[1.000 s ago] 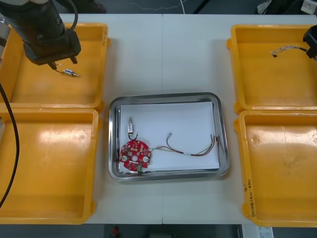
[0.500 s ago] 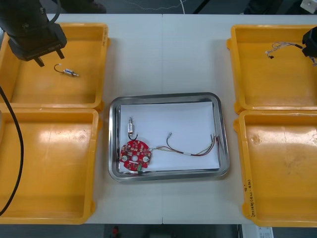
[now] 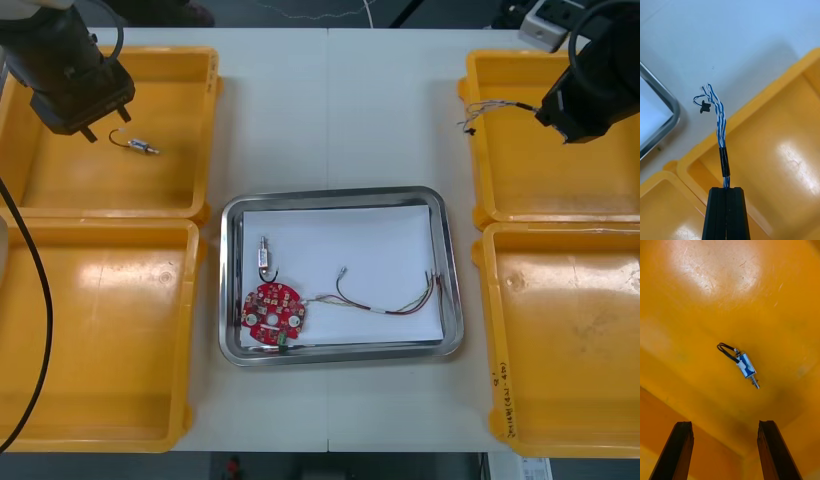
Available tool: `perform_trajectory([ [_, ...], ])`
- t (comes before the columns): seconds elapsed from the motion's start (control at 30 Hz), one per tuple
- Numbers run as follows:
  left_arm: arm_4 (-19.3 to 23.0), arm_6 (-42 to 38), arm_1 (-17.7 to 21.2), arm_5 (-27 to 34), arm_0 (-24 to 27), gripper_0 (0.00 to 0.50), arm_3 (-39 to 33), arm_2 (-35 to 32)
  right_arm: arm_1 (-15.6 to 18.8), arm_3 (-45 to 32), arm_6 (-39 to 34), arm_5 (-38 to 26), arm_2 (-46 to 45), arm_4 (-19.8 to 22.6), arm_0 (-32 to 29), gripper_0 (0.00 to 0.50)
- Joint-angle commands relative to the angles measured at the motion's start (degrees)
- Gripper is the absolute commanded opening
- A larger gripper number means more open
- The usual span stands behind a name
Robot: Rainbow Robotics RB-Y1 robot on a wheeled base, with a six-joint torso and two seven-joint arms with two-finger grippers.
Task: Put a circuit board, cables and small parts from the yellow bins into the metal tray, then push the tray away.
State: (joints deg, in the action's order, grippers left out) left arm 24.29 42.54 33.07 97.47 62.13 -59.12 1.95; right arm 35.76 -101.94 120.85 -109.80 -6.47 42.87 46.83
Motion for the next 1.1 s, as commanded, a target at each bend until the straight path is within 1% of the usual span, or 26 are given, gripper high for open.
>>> perform_trajectory([
  [0.03,-0.7,-5.8,-1.7,-4.1,3.6,0.5,1.0,-1.6,2.2,-4.0,-2.0,-0.2,5.5,3.8,-0.2,0.0],
  [0.27,-1.4,-7.1,-3.4,-8.9,3.6,0.5,4.4,-1.3,2.2,-6.3,-1.4,-0.2,11.8,8.2,-1.1,0.0],
  [0.4,-1.5,-7.5,-3.8,-9.6,3.5,0.5,5.7,-0.4,1.8,-7.8,-0.5,-0.2,14.4,8.2,-2.1,0.0],
  [0.5,-1.3,-7.8,-3.9,-11.3,3.5,0.5,7.0,0.8,0.8,-9.3,0.4,1.3,16.7,6.7,-3.1,0.0],
  [0.6,-1.2,-8.0,-4.0,-13.4,3.5,0.5,8.8,2.1,-0.7,-9.9,1.2,2.7,19.0,4.3,-3.2,0.0],
  [0.7,-1.2,-8.1,-4.1,-15.6,3.5,0.5,10.6,3.1,-2.5,-10.0,2.1,4.2,21.4,1.4,-3.2,0.0],
  [0.77,-1.2,-7.9,-4.1,-17.0,3.4,0.5,11.8,3.4,-3.7,-9.9,2.7,5.3,23.8,-1.5,-3.2,0.0],
  [0.8,-1.1,-7.8,-4.2,-17.9,3.4,0.5,12.4,3.6,-3.9,-9.9,3.1,6.1,25.0,-2.9,-3.2,0.0],
  [0.87,-1.2,-8.0,-4.4,-19.4,3.1,0.5,12.9,4.0,-4.2,-9.5,3.4,7.4,27.1,-4.2,-3.2,0.0],
  [1.1,-1.0,-7.7,-4.4,-22.4,1.3,0.5,13.0,4.7,-4.1,-6.5,4.6,14.6,34.1,-5.6,-3.2,0.0],
])
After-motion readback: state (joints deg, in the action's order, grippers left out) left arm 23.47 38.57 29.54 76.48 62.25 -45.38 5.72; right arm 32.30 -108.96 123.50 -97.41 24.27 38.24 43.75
